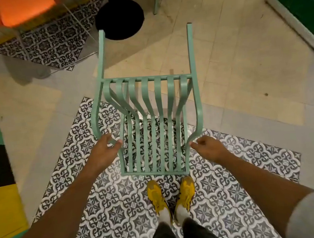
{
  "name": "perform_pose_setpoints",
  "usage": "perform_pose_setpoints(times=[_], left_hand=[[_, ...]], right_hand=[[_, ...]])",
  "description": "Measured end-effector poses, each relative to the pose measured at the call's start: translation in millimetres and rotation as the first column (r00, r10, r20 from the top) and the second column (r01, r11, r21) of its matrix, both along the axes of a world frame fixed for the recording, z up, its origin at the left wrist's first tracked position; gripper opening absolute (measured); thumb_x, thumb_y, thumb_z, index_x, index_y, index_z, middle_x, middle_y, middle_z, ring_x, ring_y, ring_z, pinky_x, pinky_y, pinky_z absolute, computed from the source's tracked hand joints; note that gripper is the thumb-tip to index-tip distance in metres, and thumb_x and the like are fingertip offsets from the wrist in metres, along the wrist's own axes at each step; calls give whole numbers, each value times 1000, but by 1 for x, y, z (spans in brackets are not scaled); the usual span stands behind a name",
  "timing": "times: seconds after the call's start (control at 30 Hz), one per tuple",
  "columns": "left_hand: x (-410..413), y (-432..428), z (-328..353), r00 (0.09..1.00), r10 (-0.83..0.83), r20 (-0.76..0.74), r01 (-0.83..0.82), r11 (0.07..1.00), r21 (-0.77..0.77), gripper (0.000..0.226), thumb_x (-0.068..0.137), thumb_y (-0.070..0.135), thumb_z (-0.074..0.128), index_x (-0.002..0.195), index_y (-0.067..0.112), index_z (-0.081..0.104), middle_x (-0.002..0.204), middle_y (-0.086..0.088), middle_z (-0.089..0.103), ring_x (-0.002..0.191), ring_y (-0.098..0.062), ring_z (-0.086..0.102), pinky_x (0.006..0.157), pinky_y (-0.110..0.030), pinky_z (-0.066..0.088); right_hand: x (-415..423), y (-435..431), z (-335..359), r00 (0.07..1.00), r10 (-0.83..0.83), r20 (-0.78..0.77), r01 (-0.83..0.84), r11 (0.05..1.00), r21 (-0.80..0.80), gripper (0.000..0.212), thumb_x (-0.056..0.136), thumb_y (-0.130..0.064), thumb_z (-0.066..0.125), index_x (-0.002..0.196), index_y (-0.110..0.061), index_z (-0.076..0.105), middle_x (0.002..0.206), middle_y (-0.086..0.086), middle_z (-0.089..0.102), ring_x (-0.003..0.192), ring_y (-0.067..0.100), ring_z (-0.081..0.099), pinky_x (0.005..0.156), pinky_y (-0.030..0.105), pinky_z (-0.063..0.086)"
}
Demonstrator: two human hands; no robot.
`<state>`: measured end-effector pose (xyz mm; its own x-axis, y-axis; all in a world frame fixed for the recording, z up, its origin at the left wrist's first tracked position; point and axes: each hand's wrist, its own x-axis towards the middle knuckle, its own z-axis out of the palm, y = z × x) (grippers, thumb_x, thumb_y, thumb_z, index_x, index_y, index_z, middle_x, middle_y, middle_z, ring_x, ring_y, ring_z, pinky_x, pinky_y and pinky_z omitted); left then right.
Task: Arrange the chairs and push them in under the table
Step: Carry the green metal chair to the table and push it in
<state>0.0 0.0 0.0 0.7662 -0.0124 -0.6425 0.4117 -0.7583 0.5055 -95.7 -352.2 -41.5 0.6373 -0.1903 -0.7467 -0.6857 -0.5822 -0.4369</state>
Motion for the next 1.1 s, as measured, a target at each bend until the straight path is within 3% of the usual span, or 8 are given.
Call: perform_pose_setpoints(times=[0.2, 0.37, 0.6, 0.7, 0.73, 0.77, 0.8, 1.1], left_hand=[[49, 31, -104, 958, 288, 13, -288, 958, 9, 69, 103, 40, 68, 158, 13, 37, 156, -13, 47, 135, -34, 53, 115, -47, 43], [81, 60, -175, 854, 498, 152, -505, 863, 6, 73, 94, 37, 81, 150, 6, 45, 135, -15, 59, 116, -34, 65, 100, -50, 56], [111, 83, -254, 679, 730, 77, -711, 680, -180, 19, 96, 36, 77, 93, 17, 76, 93, -4, 79, 100, -23, 72, 101, -38, 50], [127, 86, -254, 691, 721, 45, -710, 690, -142, 19, 95, 29, 77, 91, 11, 73, 78, -4, 75, 82, -21, 68, 74, -28, 49], [128, 86, -251, 706, 707, 46, -698, 706, -121, 21, 95, 29, 77, 86, 11, 72, 75, -4, 71, 79, -21, 64, 71, -28, 47], [128, 84, -248, 711, 702, 45, -695, 710, -115, 22, 95, 28, 76, 82, 11, 71, 74, -4, 68, 77, -21, 61, 73, -30, 47], [130, 82, -243, 708, 705, 47, -697, 707, -116, 22, 94, 26, 76, 79, 12, 70, 73, -5, 66, 76, -21, 59, 76, -33, 48], [156, 62, -149, 695, 711, 110, -684, 700, -205, 16, 80, 20, 79, 87, 7, 73, 53, 2, 59, 53, -19, 53, 70, -36, 51]], right_hand=[[25, -6, -92, 936, -351, 28, 351, 936, 9, 65, 103, -55, 64, 149, -11, 51, 131, 10, 66, 93, 19, 67, 70, 28, 46], [36, -6, -157, 820, -569, 61, 566, 823, 57, 57, 103, -55, 65, 141, -12, 63, 123, 8, 71, 113, 30, 67, 106, 52, 53], [53, 1, -217, 672, -739, 54, 735, 674, 70, 44, 98, -57, 70, 105, -13, 75, 94, 9, 72, 77, 18, 62, 62, 32, 51], [64, 3, -215, 610, -788, 84, 782, 616, 95, 30, 102, -46, 70, 92, -18, 76, 98, 8, 77, 87, 23, 72, 72, 36, 57], [66, 3, -211, 606, -789, 100, 784, 614, 93, 27, 103, -43, 70, 92, -19, 76, 99, 7, 78, 116, 26, 64, 74, 37, 58], [69, 0, -206, 605, -788, 114, 784, 614, 85, 26, 104, -40, 69, 95, -18, 77, 97, 6, 78, 74, 13, 44, 70, 35, 57], [72, -3, -200, 604, -787, 124, 786, 614, 73, 25, 104, -37, 70, 97, -15, 78, 93, 6, 79, 76, 22, 67, 70, 35, 57], [115, -22, -110, 495, -836, 239, 846, 526, 86, 13, 88, -26, 68, 83, -14, 64, 84, 9, 75, 85, 29, 72, 65, 33, 52]])
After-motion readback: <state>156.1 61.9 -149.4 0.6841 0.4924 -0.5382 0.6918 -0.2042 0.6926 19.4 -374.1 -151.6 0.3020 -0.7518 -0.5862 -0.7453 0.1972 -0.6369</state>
